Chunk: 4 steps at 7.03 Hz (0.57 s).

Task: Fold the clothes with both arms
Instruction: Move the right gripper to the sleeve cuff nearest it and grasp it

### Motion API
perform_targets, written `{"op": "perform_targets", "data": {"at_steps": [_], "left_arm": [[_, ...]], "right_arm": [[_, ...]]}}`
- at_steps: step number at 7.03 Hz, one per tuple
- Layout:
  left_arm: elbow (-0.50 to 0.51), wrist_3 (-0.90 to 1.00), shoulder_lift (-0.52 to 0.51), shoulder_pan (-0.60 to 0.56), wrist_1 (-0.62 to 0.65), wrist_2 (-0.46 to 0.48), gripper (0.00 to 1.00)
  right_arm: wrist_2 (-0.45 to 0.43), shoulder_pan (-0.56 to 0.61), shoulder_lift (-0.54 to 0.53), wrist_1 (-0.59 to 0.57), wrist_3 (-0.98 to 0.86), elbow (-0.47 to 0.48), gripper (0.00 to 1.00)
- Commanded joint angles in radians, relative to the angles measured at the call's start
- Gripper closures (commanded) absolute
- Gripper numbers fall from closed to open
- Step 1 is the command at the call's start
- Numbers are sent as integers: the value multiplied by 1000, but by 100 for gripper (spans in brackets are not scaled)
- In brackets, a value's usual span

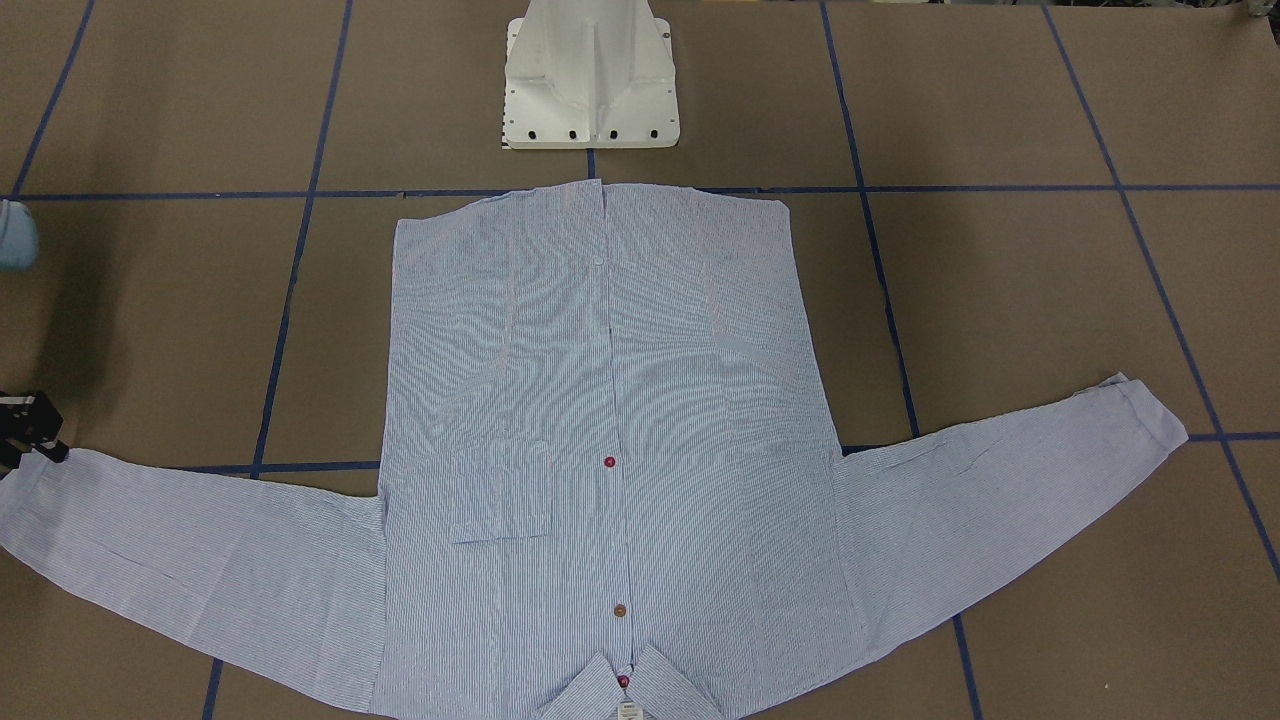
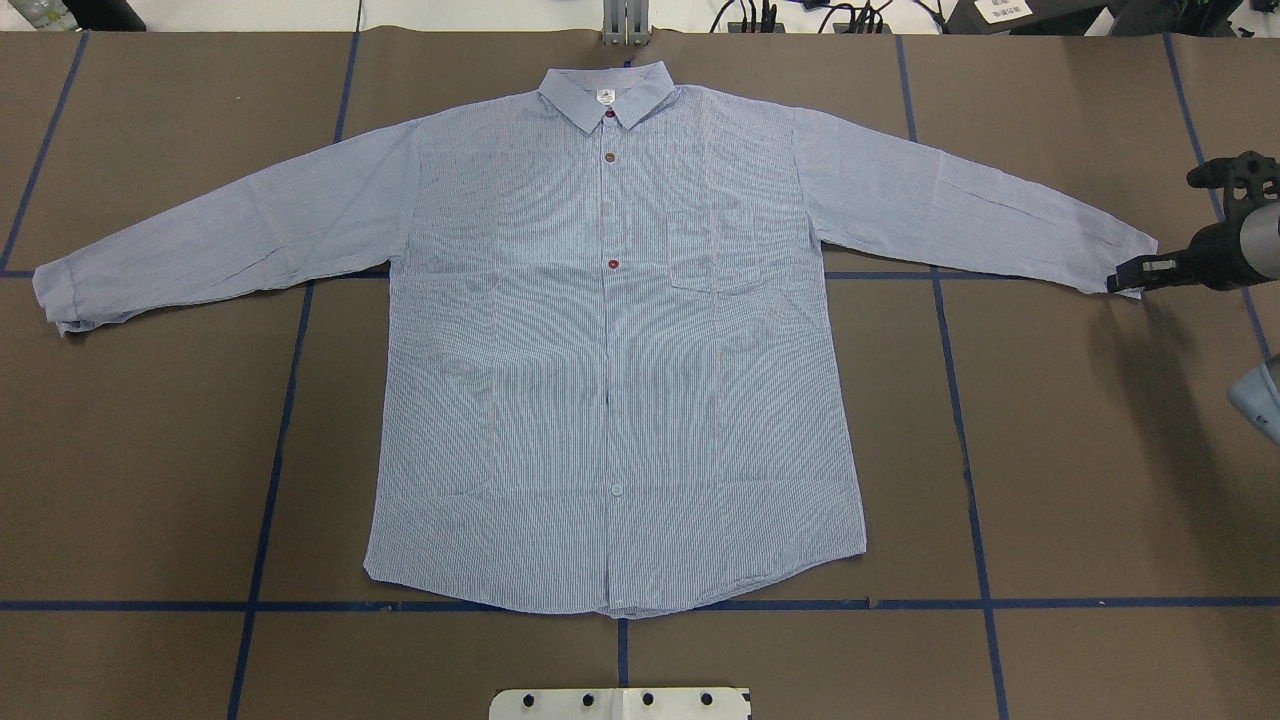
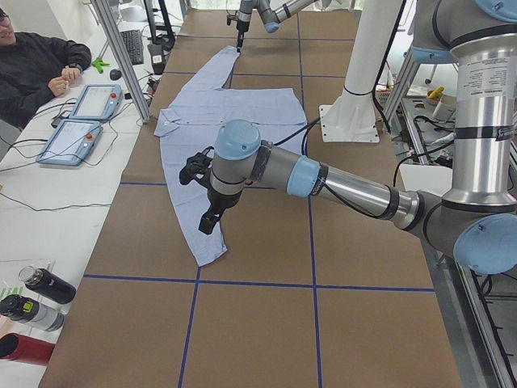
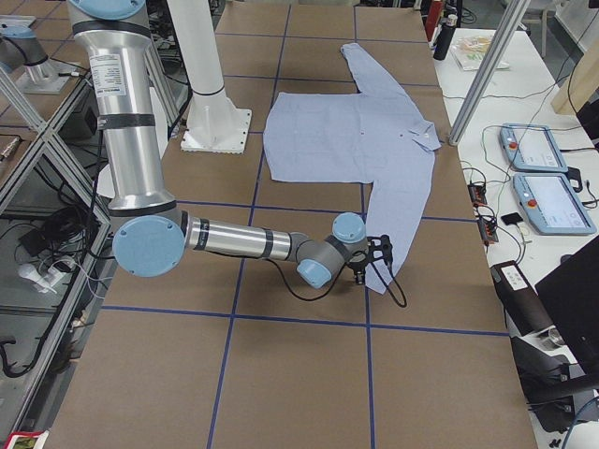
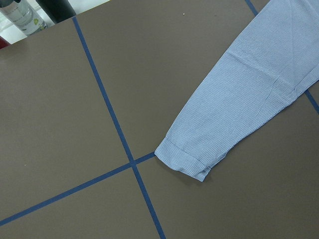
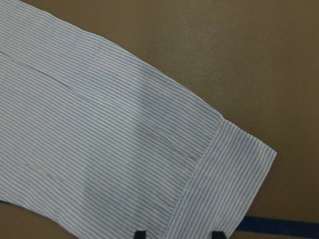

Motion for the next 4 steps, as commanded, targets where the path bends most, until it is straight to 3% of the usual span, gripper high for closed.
{"op": "perform_targets", "data": {"at_steps": [1, 4], "left_arm": [[0, 0, 2, 1, 0, 0, 0], [0, 1, 5, 0, 0, 0, 0]], "right_arm": [[-5, -4, 0, 3, 6, 3, 100], [9, -5, 21, -21, 17, 64, 100]]}}
